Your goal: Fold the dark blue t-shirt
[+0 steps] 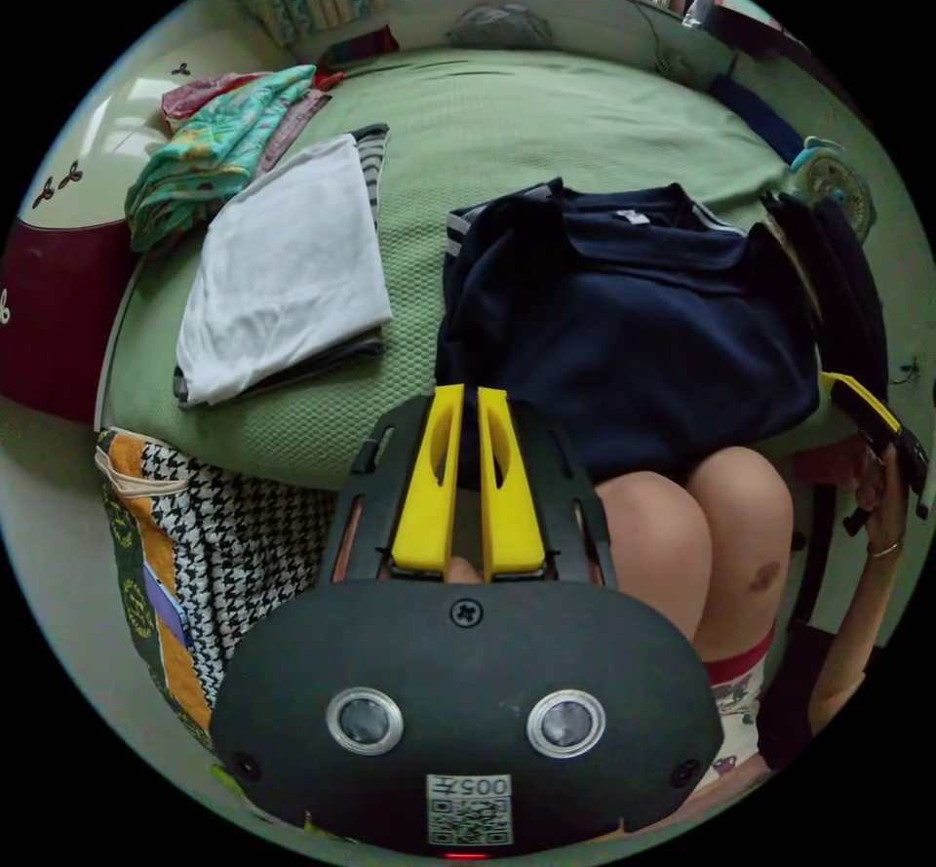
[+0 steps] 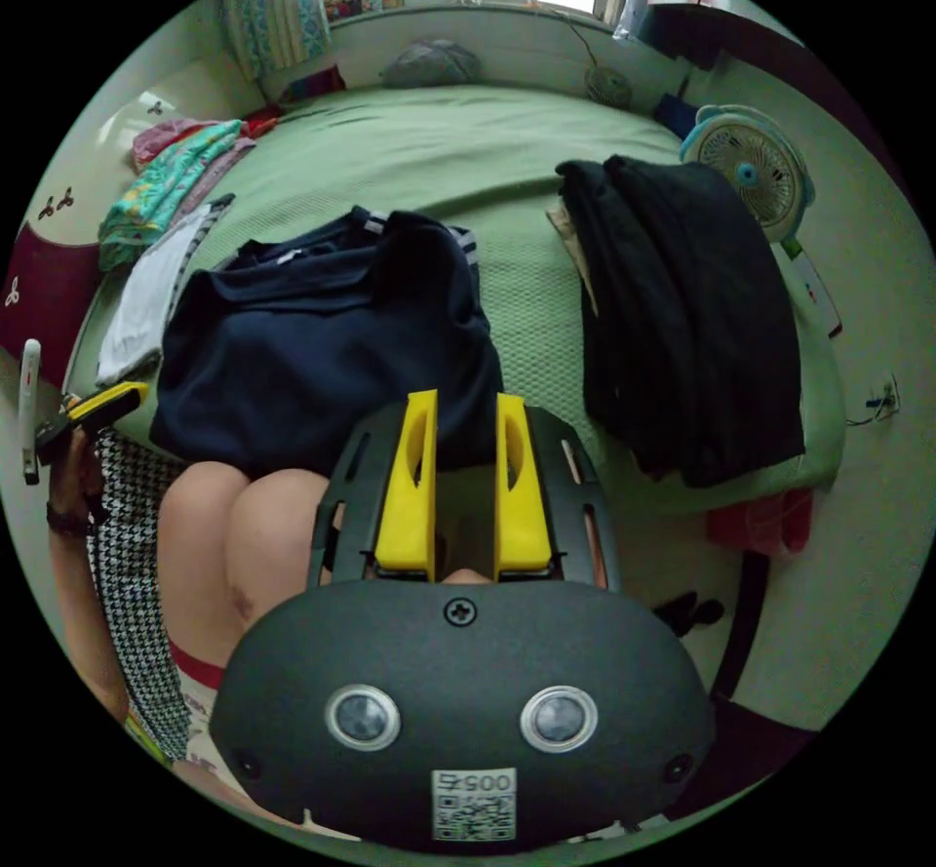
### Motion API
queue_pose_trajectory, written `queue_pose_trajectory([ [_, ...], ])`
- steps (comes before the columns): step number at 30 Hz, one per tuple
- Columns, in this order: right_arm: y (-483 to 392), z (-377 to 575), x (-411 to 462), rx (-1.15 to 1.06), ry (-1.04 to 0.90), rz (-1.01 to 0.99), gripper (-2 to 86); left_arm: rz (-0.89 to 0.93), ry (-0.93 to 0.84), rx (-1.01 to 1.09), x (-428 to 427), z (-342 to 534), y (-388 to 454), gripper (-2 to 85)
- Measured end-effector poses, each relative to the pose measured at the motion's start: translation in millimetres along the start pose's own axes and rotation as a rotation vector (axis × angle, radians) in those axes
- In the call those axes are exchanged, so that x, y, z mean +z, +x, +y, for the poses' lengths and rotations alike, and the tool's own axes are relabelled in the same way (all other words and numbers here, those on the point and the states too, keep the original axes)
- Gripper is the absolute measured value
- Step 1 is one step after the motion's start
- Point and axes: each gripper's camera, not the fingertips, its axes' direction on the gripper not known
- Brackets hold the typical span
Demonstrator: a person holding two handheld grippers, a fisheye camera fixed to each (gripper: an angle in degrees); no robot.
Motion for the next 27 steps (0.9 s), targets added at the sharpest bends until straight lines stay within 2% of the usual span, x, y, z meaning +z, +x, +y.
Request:
queue_pose_trajectory([
  [5, -18, -23, -5, -0.081, 0.081, -0.055, 7.9, 0.065, 0.053, 0.060, 7, -24, 27, 5.3],
  [10, -37, -55, 16, -0.127, 0.071, -0.116, 7.8, 0.126, 0.041, 0.112, 36, -59, 57, 5.4],
  [16, -48, -98, 51, -0.141, -0.004, -0.100, 6.3, 0.171, -0.005, 0.151, 76, -92, 88, 4.3],
  [21, -46, -121, 86, -0.132, -0.115, 0.003, 4.5, 0.157, -0.056, 0.175, 109, -112, 107, 4.4],
  [23, -40, -125, 89, -0.125, -0.101, -0.034, 0.9, 0.131, -0.056, 0.200, 117, -118, 115, 4.4],
  [27, -24, -136, 75, -0.090, -0.027, -0.125, -0.6, 0.167, 0.012, 0.191, 120, -128, 120, 4.3],
])
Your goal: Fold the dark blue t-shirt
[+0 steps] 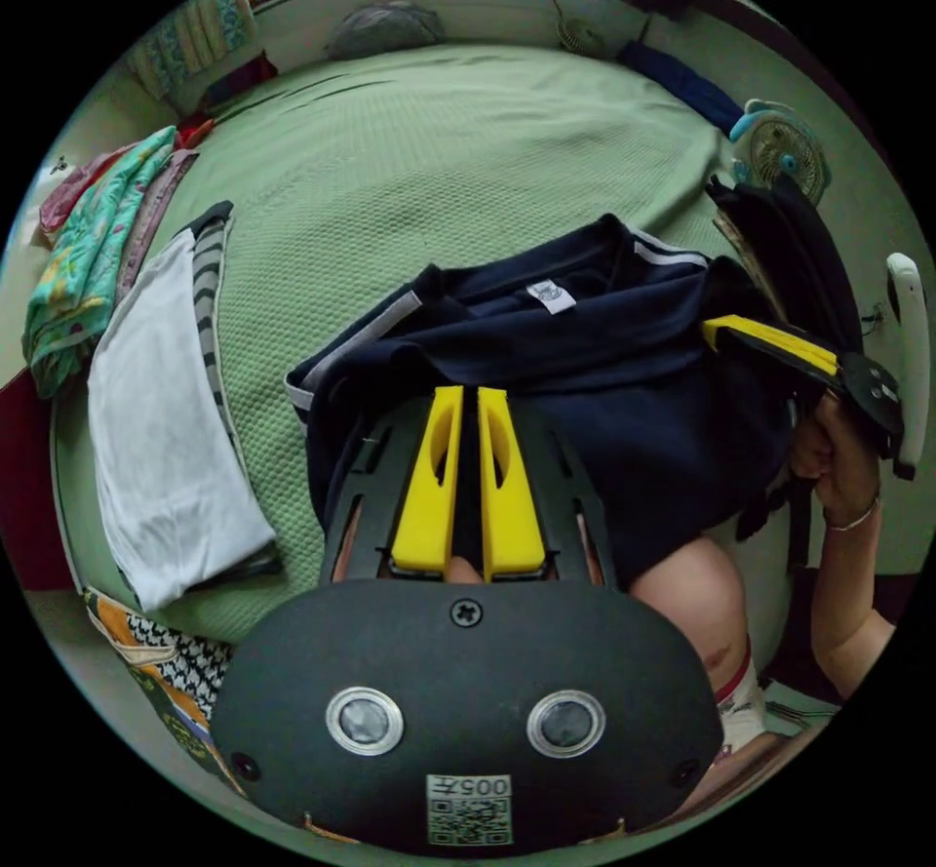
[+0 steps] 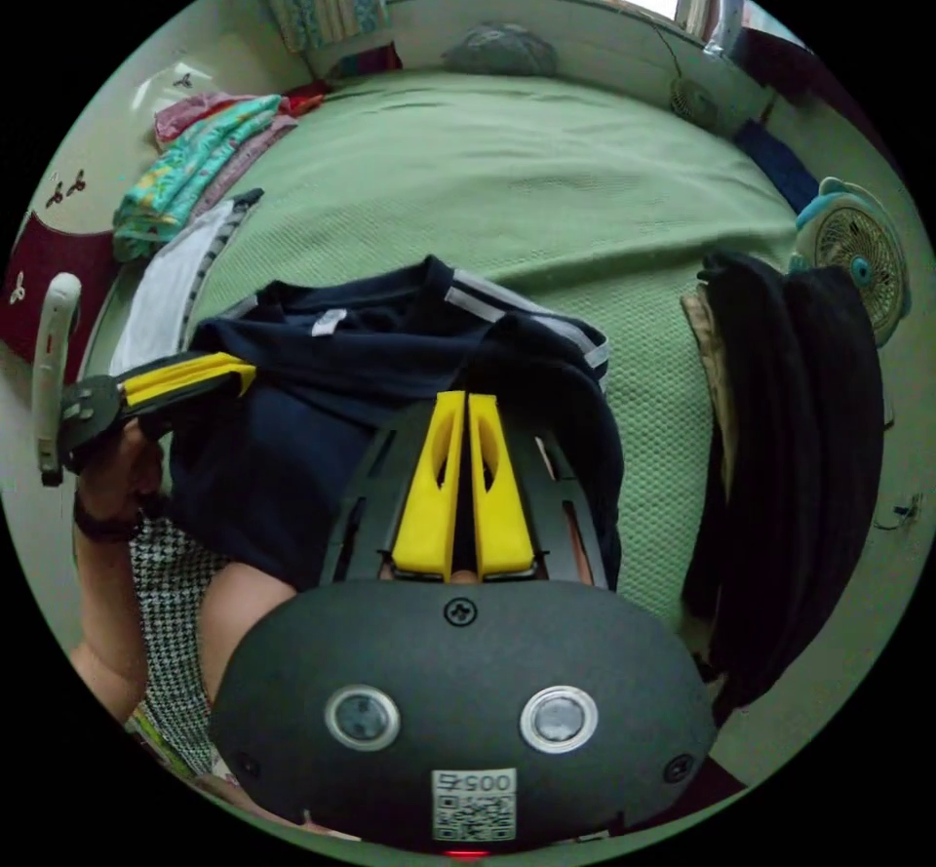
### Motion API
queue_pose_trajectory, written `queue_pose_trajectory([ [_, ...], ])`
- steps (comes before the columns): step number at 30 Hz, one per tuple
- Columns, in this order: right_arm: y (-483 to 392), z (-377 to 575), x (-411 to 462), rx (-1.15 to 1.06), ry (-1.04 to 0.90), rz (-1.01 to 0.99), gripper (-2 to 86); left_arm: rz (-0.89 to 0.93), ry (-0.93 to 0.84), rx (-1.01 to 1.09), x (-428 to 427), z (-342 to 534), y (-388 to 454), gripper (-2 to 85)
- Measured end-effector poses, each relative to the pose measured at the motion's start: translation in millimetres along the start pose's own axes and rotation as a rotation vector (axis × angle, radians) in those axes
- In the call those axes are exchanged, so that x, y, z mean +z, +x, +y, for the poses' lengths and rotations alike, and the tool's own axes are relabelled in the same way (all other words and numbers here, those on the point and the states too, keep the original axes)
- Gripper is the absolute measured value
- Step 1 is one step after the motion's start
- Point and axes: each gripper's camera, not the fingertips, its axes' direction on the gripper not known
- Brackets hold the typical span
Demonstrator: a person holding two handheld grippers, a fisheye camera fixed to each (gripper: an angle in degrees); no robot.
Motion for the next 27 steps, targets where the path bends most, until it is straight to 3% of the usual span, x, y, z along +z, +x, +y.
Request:
queue_pose_trajectory([
  [3, 18, -19, -12, 0.049, 0.058, -0.051, -0.8, -0.073, 0.042, -0.042, 3, -8, -3, 3.2],
  [13, 62, -49, 36, 0.089, -0.142, -0.049, 0.9, -0.064, 0.027, -0.119, 40, -15, 7, 1.0],
  [20, 99, -9, -39, 0.060, 0.045, -0.161, 6.4, -0.201, 0.078, -0.147, 19, 2, 32, 0.3],
  [27, 139, 40, -83, 0.108, 0.061, -0.087, 5.8, -0.125, 0.072, -0.090, 6, 30, 88, 1.4],
])
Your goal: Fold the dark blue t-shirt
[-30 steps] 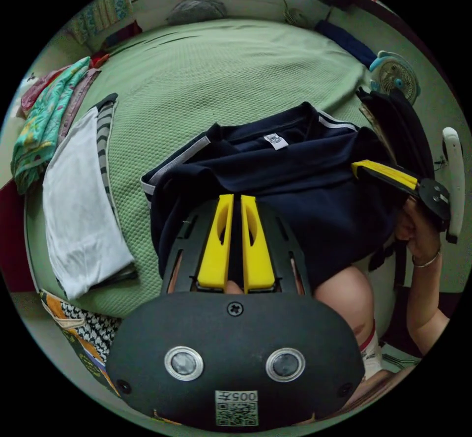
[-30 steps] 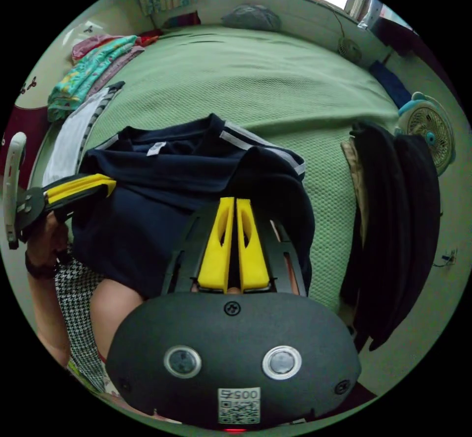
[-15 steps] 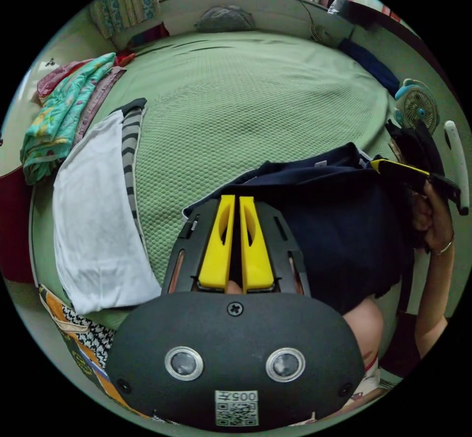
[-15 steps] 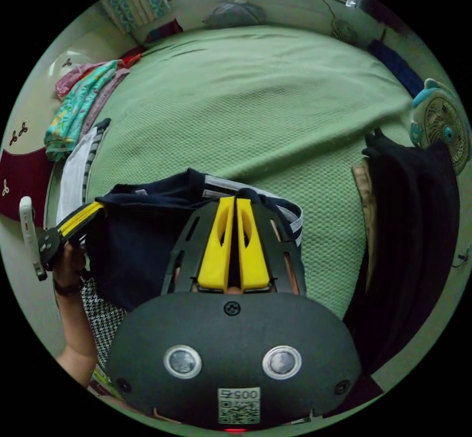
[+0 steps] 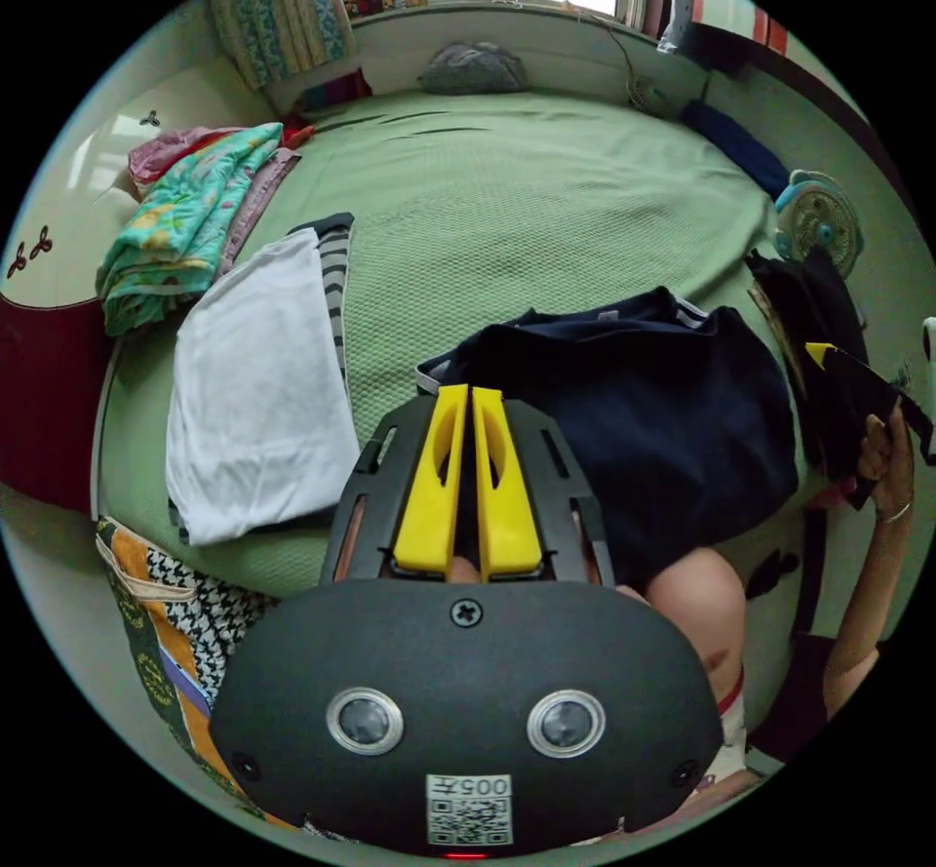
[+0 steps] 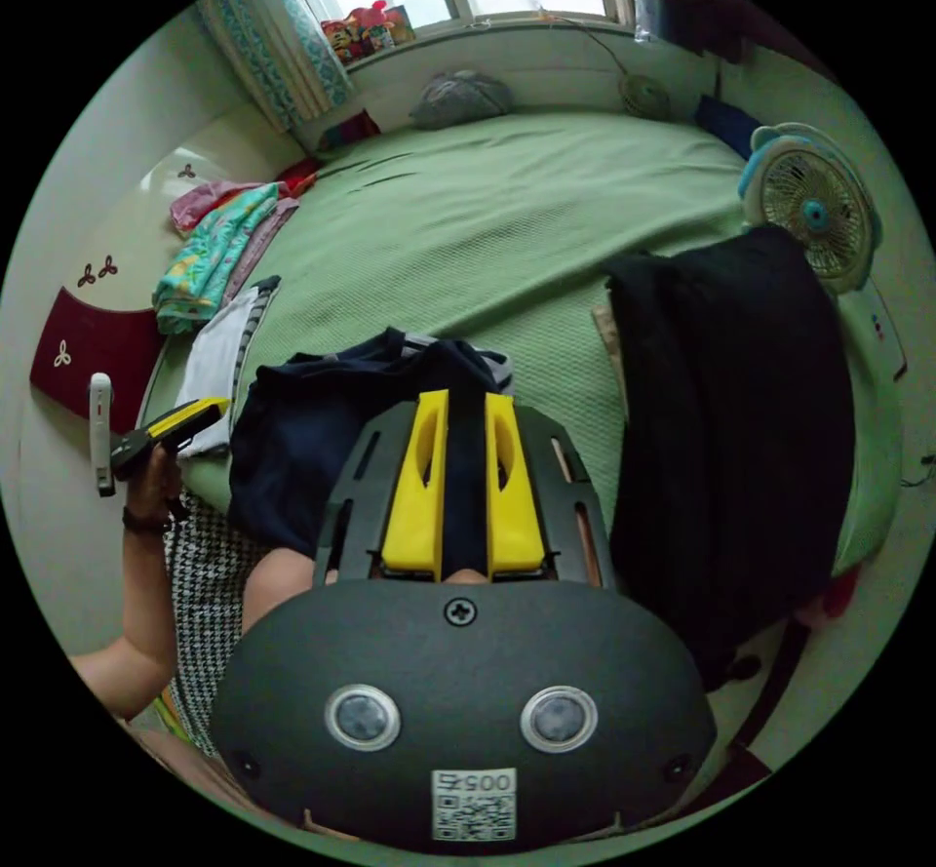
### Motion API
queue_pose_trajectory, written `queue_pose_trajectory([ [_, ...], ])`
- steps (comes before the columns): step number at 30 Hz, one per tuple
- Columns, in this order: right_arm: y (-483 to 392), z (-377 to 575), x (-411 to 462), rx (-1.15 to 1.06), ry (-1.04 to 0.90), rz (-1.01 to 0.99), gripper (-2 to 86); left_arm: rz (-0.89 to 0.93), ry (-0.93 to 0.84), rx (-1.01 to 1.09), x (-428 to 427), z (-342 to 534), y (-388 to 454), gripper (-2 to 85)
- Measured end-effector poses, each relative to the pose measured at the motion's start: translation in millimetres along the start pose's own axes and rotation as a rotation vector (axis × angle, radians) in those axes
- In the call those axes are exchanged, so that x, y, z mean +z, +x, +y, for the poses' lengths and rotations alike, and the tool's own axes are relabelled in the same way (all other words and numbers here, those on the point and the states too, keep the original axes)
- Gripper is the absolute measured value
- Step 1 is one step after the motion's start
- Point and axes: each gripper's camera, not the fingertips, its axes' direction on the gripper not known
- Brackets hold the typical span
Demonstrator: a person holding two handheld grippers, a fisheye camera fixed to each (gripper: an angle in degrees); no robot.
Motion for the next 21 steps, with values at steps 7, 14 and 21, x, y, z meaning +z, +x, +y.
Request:
queue_pose_trajectory([
  [7, 29, 51, -26, 0.010, -0.030, 0.088, 5.8, 0.059, -0.002, 0.135, -13, 32, 100, 3.9],
  [14, 65, 77, -52, 0.025, -0.025, 0.148, 5.5, 0.163, -0.048, 0.281, -3, 48, 202, 4.9],
  [21, 99, 86, -74, 0.061, 0.017, 0.113, 5.1, 0.259, -0.086, 0.348, 20, 52, 290, 6.6],
])
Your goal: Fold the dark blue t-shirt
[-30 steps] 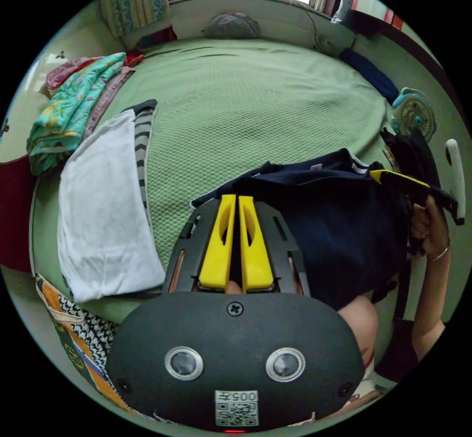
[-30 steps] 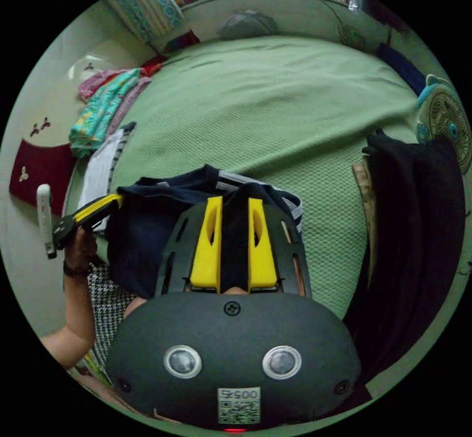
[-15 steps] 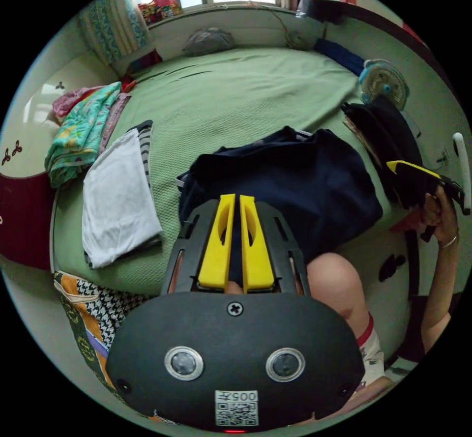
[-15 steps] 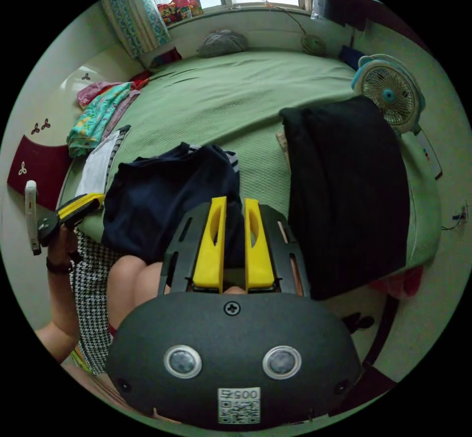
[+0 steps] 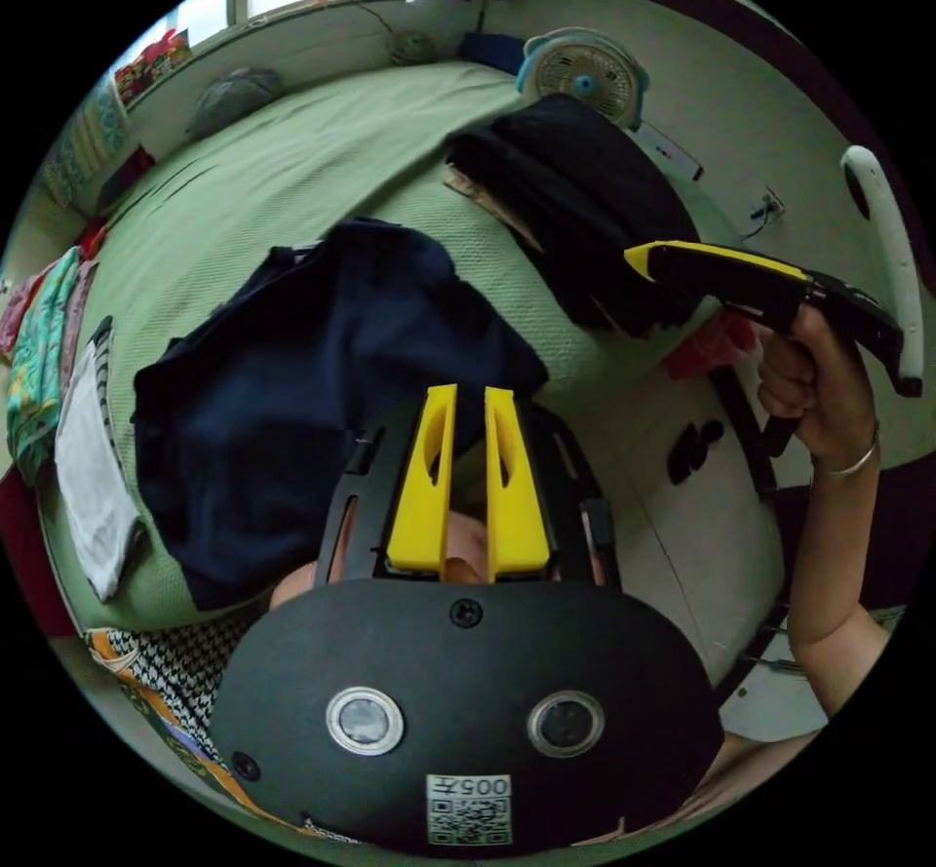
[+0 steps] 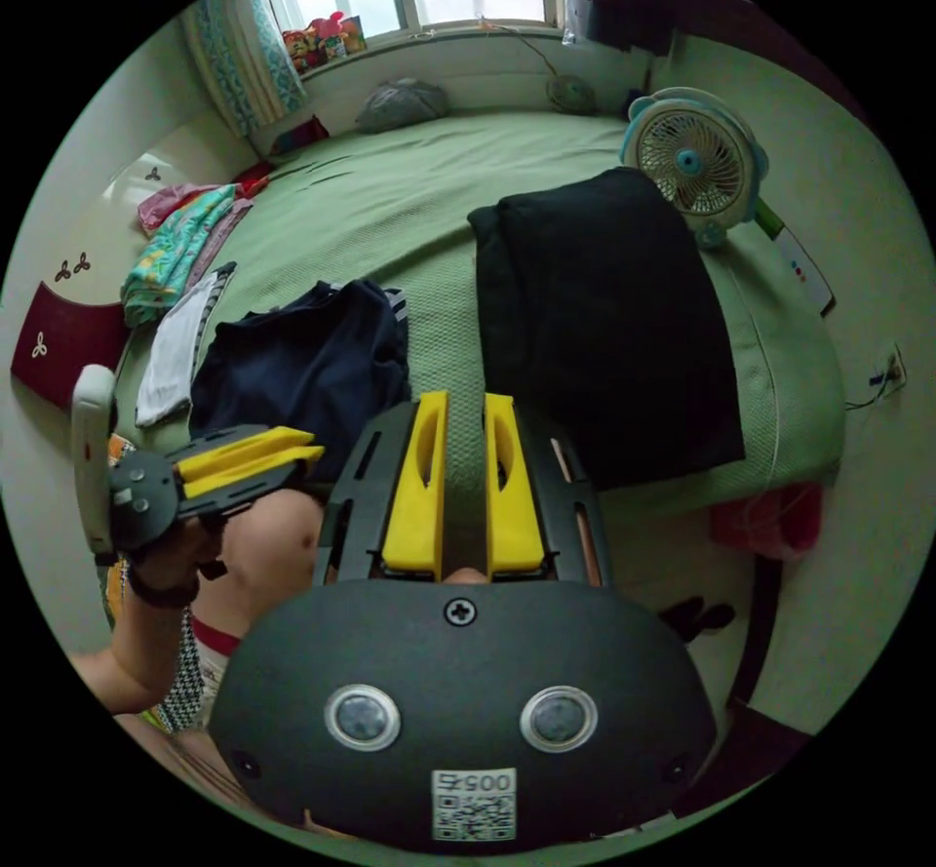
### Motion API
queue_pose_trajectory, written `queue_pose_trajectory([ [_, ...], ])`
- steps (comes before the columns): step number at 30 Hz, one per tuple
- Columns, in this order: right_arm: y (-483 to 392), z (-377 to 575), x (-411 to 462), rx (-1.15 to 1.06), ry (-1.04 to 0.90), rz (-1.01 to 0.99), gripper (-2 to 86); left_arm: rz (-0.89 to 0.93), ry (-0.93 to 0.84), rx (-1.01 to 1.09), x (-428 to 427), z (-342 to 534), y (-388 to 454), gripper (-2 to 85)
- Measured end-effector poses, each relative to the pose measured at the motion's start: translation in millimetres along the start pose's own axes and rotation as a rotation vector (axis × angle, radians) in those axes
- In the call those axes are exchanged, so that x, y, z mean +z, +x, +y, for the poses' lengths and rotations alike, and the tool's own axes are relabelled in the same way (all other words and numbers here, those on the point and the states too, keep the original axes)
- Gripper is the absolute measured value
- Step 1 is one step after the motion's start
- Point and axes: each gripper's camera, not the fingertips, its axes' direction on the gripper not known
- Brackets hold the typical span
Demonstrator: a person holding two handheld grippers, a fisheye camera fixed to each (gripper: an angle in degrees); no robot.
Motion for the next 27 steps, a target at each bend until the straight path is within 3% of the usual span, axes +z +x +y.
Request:
queue_pose_trajectory([
  [12, 20, -10, 17, -0.007, -0.039, -0.034, 4.6, 0.048, -0.051, -0.034, 60, -6, 35, 11.9],
  [17, 22, -18, 36, 0.002, -0.072, -0.053, 5.1, -0.055, -0.056, 0.002, 67, -1, 44, 11.2],
  [27, 15, -46, 59, -0.052, -0.123, -0.063, 6.0, 0.186, -0.004, -0.077, 32, 30, 3, 5.1],
])
